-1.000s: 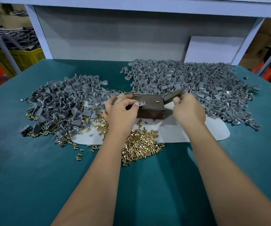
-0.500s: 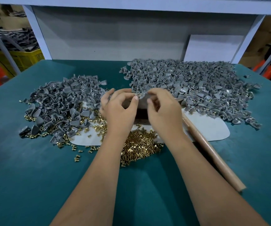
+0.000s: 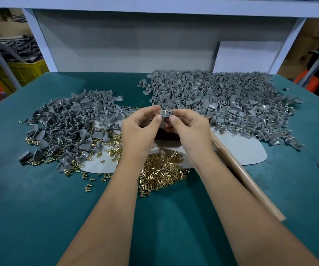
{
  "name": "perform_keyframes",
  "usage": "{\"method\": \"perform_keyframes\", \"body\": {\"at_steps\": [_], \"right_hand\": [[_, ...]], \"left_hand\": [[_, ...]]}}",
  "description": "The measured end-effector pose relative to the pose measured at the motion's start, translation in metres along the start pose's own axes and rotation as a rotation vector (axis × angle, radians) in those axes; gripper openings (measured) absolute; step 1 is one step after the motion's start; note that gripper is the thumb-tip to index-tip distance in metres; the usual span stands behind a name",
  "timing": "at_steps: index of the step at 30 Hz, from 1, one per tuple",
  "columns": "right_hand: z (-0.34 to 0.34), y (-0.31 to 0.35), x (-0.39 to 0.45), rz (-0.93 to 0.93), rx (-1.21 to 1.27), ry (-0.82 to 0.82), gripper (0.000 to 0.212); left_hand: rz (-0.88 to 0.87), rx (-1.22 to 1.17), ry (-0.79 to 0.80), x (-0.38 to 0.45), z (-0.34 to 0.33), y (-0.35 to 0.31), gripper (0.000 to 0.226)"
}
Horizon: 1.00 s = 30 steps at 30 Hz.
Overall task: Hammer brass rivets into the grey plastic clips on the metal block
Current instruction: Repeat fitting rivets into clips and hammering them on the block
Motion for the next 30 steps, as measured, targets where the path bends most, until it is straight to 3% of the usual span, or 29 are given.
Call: {"method": "perform_keyframes", "body": {"at_steps": [26, 30], "right_hand": [[0.0027, -0.0088, 0.003, -0.041, 0.016, 0.031, 0.021], [-0.0005, -0.0073, 0.0014, 0.003, -0.077, 0.043, 0.019]], "left_hand": [[-0.009, -0.058, 0.02, 0.0005, -0.0001, 0.0011, 0.026], [0.0, -0.038, 0.002, 0.0009, 0.0019, 0.0024, 0.029]]}}
Point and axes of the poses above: each hand's wrist, its own x-axis towards the middle knuckle, its own z-axis out of the back of the hand, y = z × x, the point moved 9 cm from there along x, towards the middle knuckle, and after that the axes turned 15 degrees about -z, right-handed, at the moved point
